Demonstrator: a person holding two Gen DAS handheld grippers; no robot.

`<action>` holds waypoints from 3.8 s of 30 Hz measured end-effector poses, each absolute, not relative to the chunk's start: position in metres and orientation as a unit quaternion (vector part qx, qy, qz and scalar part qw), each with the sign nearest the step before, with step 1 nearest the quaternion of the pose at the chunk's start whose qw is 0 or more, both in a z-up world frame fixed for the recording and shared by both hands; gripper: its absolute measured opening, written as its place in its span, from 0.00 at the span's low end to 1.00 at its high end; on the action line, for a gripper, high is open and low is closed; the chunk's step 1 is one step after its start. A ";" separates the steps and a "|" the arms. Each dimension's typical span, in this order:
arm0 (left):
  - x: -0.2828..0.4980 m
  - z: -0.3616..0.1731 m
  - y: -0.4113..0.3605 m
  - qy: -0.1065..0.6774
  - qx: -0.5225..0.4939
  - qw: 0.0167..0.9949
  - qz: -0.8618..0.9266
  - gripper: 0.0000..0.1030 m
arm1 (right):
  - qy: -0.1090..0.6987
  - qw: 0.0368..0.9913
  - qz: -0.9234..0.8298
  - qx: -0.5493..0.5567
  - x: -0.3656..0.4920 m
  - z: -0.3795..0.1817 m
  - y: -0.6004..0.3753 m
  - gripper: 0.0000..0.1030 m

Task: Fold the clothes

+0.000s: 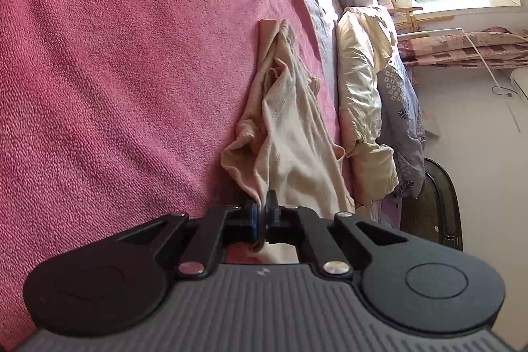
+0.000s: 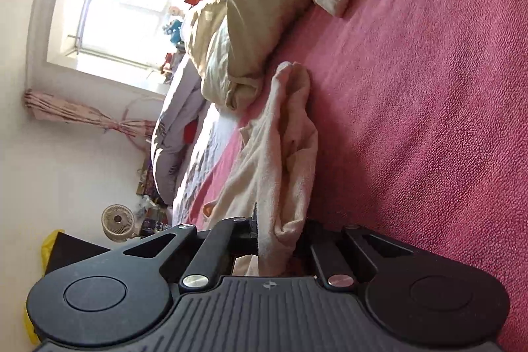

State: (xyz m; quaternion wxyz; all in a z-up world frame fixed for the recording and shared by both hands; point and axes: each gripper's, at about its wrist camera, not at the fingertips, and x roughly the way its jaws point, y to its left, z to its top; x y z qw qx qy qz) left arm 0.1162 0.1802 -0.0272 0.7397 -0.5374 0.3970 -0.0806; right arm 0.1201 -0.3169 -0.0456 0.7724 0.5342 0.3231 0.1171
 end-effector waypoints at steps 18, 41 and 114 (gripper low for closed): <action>0.048 -0.007 0.204 0.413 -0.551 0.716 -0.115 0.00 | 0.340 0.705 0.170 0.599 0.033 -0.033 -0.338 0.05; -0.041 0.074 0.148 0.402 -0.137 0.905 -0.006 0.06 | 0.349 0.888 0.074 0.291 -0.046 0.016 -0.375 0.47; -0.027 0.014 0.063 0.374 0.023 0.926 0.047 0.79 | 0.304 0.768 0.111 0.553 -0.080 -0.074 -0.345 0.17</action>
